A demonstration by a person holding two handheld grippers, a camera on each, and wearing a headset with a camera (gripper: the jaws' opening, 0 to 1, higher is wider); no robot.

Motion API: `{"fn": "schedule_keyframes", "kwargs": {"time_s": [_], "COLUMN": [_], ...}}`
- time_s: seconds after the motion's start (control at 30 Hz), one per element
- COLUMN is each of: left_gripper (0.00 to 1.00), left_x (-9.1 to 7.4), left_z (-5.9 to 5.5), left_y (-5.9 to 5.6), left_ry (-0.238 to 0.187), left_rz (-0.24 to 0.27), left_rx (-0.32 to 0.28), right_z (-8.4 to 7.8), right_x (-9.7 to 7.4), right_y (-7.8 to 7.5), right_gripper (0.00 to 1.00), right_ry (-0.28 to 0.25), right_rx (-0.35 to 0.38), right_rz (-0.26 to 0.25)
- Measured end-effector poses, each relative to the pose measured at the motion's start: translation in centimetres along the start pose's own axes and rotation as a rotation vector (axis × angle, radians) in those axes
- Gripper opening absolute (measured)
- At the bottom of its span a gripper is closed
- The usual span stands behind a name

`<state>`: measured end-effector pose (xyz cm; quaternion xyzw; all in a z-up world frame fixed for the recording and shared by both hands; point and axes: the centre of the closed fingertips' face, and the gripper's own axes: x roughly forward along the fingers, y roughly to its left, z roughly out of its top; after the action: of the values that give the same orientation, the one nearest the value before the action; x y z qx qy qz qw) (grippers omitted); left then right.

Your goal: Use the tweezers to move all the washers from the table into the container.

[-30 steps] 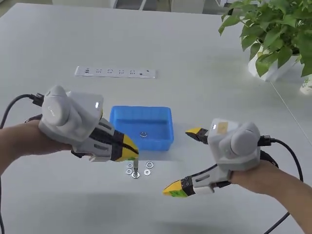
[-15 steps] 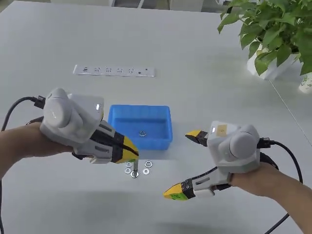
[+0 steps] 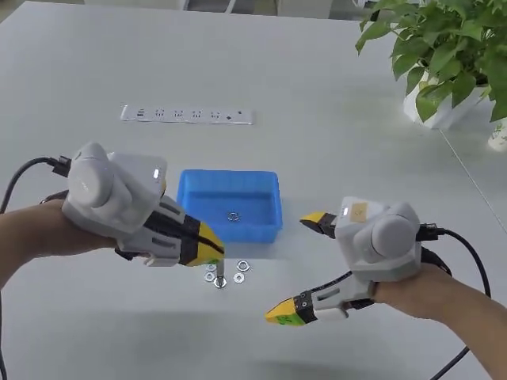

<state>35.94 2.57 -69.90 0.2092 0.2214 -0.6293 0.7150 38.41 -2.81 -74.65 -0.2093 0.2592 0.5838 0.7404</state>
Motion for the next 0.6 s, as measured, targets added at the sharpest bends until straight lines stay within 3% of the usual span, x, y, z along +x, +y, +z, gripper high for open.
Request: {"fn": "schedule_keyframes", "kwargs": {"time_s": [0.23,0.6], "left_gripper": [0.05,0.05], "left_x": [-0.12,-0.44], "left_z": [-0.06,-0.24], "left_y": [-0.43,-0.32], "left_ry": [0.002,0.006], "left_rz": [-0.023,-0.014], "left_rx": [0.002,0.001], "right_z": [0.12,0.09], "right_x": [0.07,0.27], "right_y": [0.15,0.31], "right_gripper": [0.98,0.98], "right_ry": [-0.001,0.003], "right_rx": [-0.009,-0.017], "right_rz": [0.005,0.01]}}
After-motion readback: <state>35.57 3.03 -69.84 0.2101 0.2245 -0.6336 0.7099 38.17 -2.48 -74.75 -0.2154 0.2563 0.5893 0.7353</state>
